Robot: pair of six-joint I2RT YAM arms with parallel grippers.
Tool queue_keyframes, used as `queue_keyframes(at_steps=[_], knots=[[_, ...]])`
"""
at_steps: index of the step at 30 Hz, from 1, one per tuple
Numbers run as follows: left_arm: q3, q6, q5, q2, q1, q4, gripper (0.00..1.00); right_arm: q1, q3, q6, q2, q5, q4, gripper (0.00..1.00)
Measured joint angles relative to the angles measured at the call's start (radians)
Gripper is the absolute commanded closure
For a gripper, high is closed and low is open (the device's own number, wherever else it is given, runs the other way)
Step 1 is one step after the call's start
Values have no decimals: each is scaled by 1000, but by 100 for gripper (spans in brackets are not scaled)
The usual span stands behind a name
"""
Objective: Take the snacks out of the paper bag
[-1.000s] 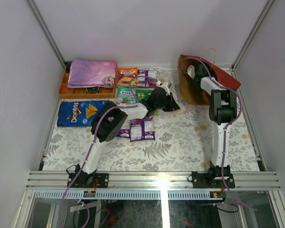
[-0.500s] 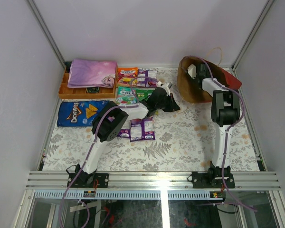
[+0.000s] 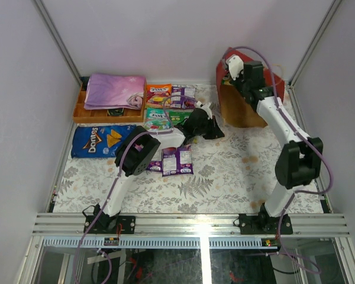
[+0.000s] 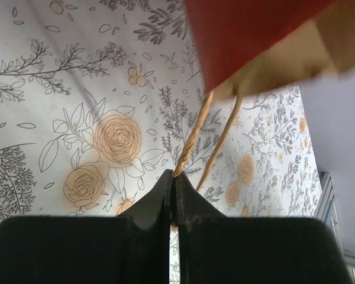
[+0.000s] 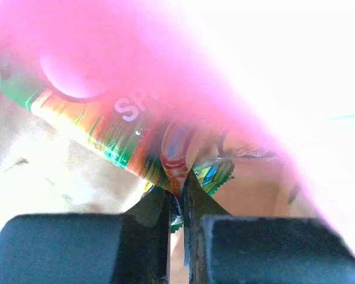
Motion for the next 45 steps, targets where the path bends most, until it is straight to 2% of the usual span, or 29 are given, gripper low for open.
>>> queue_keyframes(at_steps=[4,10,18,23,28,37,45], knots=[[10,0,0,0,0,3,100,19,-35,96,-148,-40,0,100],[15,0,1,0,6,5,100,54,-200,338,-386,-103,37,100],[15,1,13,-35,32,-21,100,68,-205,594,-354,-164,-82,100],[23,14,19,-130,63,-35,100,86,-357,698,-393,-201,-103,100],[119,38,23,-164,81,-63,100,111,-506,780,-516,-241,-177,100],[367,92,51,-130,79,-196,100,166,-674,986,-902,-264,-259,100],[598,137,55,-82,87,-304,100,227,-920,1159,-930,-241,-251,100]])
